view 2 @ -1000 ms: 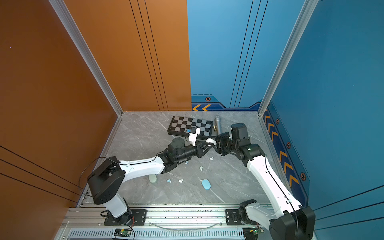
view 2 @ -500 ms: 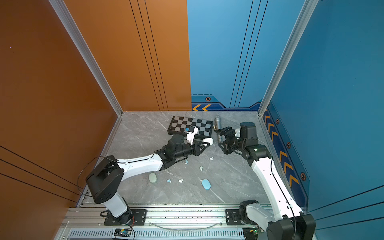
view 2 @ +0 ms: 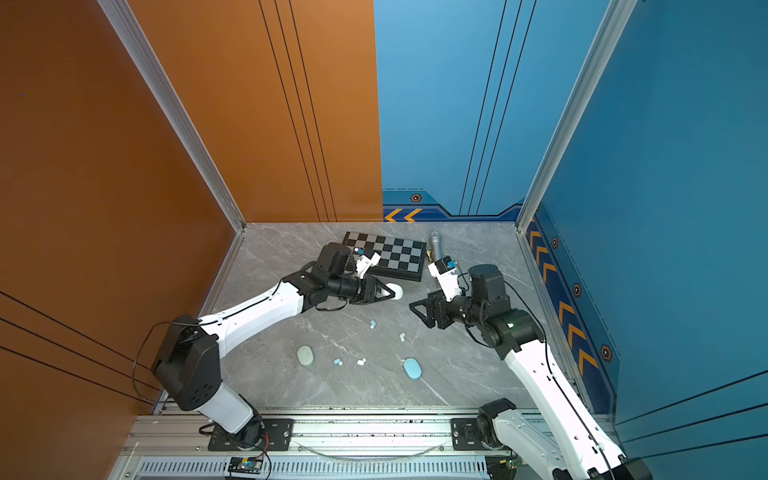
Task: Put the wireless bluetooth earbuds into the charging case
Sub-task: 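Move the right gripper to the held case and grasp its lid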
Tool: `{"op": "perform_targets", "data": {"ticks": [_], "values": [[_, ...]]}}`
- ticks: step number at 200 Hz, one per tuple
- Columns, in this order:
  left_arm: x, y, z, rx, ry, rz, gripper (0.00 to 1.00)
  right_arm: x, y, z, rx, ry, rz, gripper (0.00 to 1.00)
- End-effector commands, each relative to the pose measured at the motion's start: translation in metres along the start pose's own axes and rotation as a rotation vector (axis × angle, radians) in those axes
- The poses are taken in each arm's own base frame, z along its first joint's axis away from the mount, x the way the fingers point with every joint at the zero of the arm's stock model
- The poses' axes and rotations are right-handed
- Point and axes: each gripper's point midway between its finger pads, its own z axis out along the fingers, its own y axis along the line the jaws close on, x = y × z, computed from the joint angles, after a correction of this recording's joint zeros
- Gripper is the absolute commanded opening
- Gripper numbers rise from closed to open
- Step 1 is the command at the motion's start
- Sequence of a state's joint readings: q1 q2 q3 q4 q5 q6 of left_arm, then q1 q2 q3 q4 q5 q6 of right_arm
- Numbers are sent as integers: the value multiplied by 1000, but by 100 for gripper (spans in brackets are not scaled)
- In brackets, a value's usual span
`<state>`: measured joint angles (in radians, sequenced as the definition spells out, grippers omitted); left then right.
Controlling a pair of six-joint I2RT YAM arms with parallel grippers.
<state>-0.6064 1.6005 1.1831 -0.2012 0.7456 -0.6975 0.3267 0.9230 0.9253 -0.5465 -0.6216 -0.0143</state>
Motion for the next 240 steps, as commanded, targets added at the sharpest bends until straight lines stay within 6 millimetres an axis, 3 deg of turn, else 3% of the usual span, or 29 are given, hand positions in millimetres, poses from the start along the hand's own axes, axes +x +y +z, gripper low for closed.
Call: {"op": "perform_targets", "data": {"ticks": [1, 60, 92, 137, 240], "values": [[39, -1, -20, 81, 149, -99, 0, -6, 12, 2, -45, -31, -275, 72], [63, -2, -36, 148, 244, -163, 0, -4, 35, 31, -151, 51, -385, 55], [65, -5, -39, 154, 248, -160, 0, 3, 44, 48, -172, 80, -423, 64], [67, -9, -43, 162, 251, -159, 0, 11, 47, 66, -199, 112, -440, 68], [72, -18, -51, 190, 265, -152, 0, 10, 60, 94, -243, 115, -481, 57]]}}
